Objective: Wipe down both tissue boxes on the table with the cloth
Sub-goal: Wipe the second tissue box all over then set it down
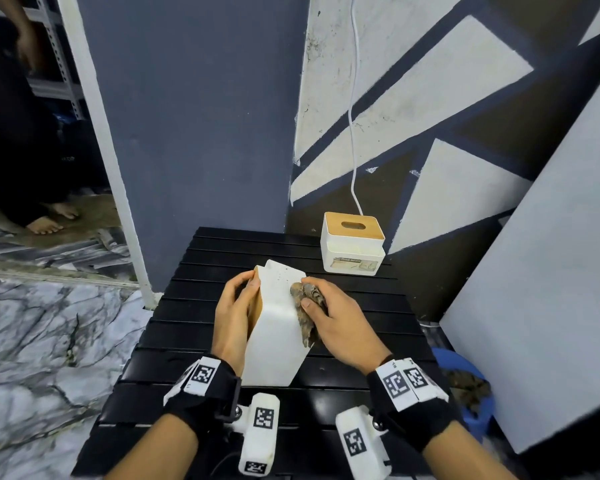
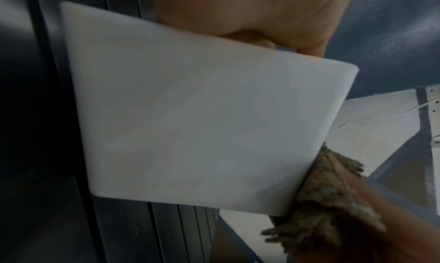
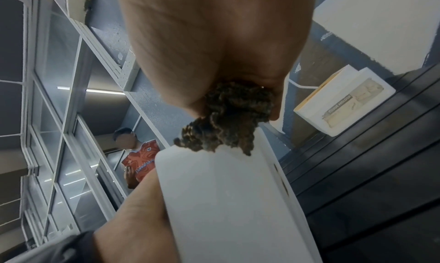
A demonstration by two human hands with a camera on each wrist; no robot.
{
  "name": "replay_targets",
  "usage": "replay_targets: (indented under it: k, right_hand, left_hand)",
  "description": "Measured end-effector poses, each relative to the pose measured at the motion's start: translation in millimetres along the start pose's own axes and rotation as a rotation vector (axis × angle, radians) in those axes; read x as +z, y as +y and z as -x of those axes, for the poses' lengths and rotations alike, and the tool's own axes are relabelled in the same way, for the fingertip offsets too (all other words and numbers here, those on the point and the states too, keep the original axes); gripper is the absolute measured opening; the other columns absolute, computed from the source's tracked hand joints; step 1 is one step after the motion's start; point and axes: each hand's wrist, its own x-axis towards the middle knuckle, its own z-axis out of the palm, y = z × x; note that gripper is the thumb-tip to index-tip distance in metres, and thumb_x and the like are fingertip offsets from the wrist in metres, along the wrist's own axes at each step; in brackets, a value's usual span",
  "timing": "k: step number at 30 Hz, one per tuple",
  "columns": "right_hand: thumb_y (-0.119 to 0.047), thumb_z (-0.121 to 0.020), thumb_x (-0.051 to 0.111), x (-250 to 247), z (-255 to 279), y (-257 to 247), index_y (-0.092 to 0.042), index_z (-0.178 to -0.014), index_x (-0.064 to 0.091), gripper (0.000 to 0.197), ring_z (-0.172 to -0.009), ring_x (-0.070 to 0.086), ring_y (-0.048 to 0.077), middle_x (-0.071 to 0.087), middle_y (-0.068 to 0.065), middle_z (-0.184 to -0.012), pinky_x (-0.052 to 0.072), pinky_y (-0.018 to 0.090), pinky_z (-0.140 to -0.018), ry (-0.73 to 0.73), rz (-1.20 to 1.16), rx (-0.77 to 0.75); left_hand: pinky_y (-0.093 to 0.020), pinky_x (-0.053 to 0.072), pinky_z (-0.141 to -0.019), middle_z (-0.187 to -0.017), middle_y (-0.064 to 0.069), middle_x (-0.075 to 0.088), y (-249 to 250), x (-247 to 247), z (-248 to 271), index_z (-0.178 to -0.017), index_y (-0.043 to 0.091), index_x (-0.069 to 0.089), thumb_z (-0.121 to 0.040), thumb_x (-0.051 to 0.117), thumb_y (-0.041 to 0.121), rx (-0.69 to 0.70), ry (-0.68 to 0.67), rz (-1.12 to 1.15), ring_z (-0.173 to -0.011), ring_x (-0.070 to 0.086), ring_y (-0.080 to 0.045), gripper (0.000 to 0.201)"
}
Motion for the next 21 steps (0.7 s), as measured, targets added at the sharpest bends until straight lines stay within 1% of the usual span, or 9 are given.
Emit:
replay_targets:
  k: [3,6,8,10,12,14,16,18,21]
  right_hand:
    - [-0.024,-0.097,0.049,9.7,7.7,1.0,-0.022,-0.134,0.047,0.037,-0.121,0.047,0.007,0.052,-0.007,-0.132,0.035,0.023,-0.106,0.026,-0.001,0.002]
    - [-0.026,-0.096,0.049,23.3,16.7,2.5,-0.023,-0.135,0.045,0.039,-0.125,0.044,0.007,0.049,-0.008,-0.134,0.034,0.028,-0.109,0.060,-0.002,-0.003]
    - [-0.028,-0.097,0.048,31.0,22.1,3.0,-0.026,-0.136,0.043,0.040,-0.127,0.041,0.007,0.047,-0.009,-0.137,0.033,0.027,-0.110,0.082,0.000,-0.002]
    - [-0.028,-0.097,0.047,35.2,26.8,1.3,-0.027,-0.138,0.040,0.041,-0.129,0.038,0.005,0.044,-0.010,-0.139,0.029,0.021,-0.110,0.103,0.001,-0.006]
    - [-0.028,-0.098,0.045,37.3,31.0,-2.1,-0.027,-0.140,0.038,0.042,-0.131,0.033,0.003,0.040,-0.011,-0.141,0.022,0.013,-0.109,0.110,0.023,-0.009]
    - [-0.028,-0.099,0.042,38.9,31.8,-4.1,-0.025,-0.141,0.036,0.043,-0.134,0.029,0.003,0.037,-0.010,-0.144,0.016,0.010,-0.107,0.107,0.045,-0.002]
    - [-0.028,-0.099,0.041,39.3,26.0,-3.6,-0.024,-0.141,0.036,0.043,-0.134,0.028,0.004,0.037,-0.009,-0.144,0.016,0.011,-0.108,0.101,0.057,0.008]
    - [-0.027,-0.099,0.041,38.2,10.6,0.5,-0.021,-0.140,0.038,0.041,-0.133,0.031,0.008,0.040,-0.006,-0.143,0.019,0.014,-0.108,0.108,0.070,0.023]
    - [-0.025,-0.099,0.041,34.4,-24.7,13.1,-0.018,-0.138,0.040,0.039,-0.132,0.036,0.014,0.043,-0.002,-0.141,0.022,0.018,-0.109,0.113,0.074,0.074]
  left_hand:
    - [-0.049,0.054,-0.093,-0.113,-0.008,0.072,-2.1,-4.7,-1.3,-0.107,0.037,0.068,-0.090,0.066,0.038,-0.021,-0.025,-0.024,-0.104,0.068,-0.028,0.017]
    - [-0.050,0.053,-0.090,-0.109,-0.010,0.073,-3.8,-10.5,-4.9,-0.103,0.036,0.070,-0.090,0.065,0.033,-0.054,-0.007,-0.024,-0.100,0.069,-0.028,0.015]
    - [-0.048,0.054,-0.087,-0.107,-0.009,0.074,-5.2,-11.8,-5.0,-0.105,0.035,0.069,-0.091,0.063,0.031,-0.041,-0.008,-0.030,-0.098,0.069,-0.026,0.016]
    - [-0.037,0.057,-0.080,-0.104,-0.003,0.074,-7.2,-10.7,-3.0,-0.108,0.032,0.068,-0.093,0.061,0.031,0.011,-0.017,-0.037,-0.093,0.070,-0.018,0.016]
    - [-0.022,0.056,-0.066,-0.097,0.004,0.073,-7.7,-8.8,0.8,-0.111,0.027,0.066,-0.096,0.059,0.030,0.072,-0.016,-0.053,-0.081,0.070,-0.006,0.017]
    - [-0.015,0.053,-0.058,-0.092,0.008,0.073,-8.4,-8.7,1.8,-0.113,0.023,0.065,-0.098,0.056,0.027,0.103,-0.025,-0.061,-0.072,0.068,0.000,0.018]
    - [-0.013,0.052,-0.058,-0.095,0.007,0.072,-7.9,-9.3,1.3,-0.113,0.024,0.066,-0.098,0.055,0.027,0.114,-0.032,-0.078,-0.073,0.067,0.002,0.019]
    - [-0.013,0.052,-0.060,-0.099,0.007,0.072,-8.0,-8.8,-1.4,-0.112,0.025,0.068,-0.098,0.056,0.027,0.129,-0.039,-0.100,-0.077,0.068,0.001,0.018]
    - [-0.020,0.052,-0.068,-0.100,0.008,0.072,-9.3,-5.7,-3.8,-0.109,0.028,0.070,-0.097,0.058,0.028,0.142,-0.038,-0.128,-0.083,0.067,-0.002,0.017]
